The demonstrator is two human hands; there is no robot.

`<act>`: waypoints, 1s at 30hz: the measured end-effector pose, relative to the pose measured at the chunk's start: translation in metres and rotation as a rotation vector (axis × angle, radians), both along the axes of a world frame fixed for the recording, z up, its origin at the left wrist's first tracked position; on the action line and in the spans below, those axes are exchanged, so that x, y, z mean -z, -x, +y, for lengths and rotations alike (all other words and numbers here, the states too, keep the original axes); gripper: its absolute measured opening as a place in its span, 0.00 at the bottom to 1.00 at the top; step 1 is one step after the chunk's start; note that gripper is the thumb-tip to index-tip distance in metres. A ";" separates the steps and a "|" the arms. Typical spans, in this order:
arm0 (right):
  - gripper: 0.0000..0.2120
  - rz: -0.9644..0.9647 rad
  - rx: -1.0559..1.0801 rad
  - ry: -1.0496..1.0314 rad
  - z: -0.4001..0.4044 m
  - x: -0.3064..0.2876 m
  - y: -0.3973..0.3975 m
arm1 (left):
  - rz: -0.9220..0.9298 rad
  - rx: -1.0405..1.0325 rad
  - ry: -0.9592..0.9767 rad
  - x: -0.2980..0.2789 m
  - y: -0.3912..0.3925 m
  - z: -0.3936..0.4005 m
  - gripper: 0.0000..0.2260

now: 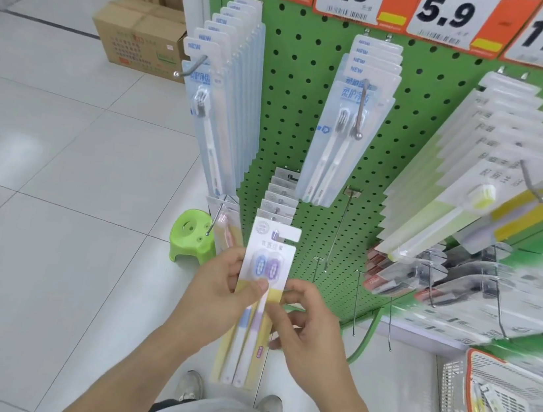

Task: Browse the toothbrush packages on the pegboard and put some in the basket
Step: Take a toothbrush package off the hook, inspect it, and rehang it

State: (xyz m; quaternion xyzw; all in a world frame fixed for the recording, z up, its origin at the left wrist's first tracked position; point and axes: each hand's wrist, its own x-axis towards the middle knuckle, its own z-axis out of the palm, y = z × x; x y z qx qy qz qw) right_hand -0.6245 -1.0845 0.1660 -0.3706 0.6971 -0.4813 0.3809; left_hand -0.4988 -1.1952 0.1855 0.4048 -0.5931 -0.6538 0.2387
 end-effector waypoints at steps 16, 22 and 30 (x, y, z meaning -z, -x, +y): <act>0.12 0.225 -0.050 -0.155 -0.031 0.039 0.001 | -0.424 0.027 0.578 0.028 0.012 -0.018 0.27; 0.04 0.247 -0.069 -0.226 -0.033 0.044 0.003 | -0.431 0.023 0.596 0.030 0.012 -0.017 0.27; 0.07 0.333 -0.144 -0.313 -0.037 0.043 0.004 | -0.442 0.047 0.562 0.043 0.012 -0.020 0.26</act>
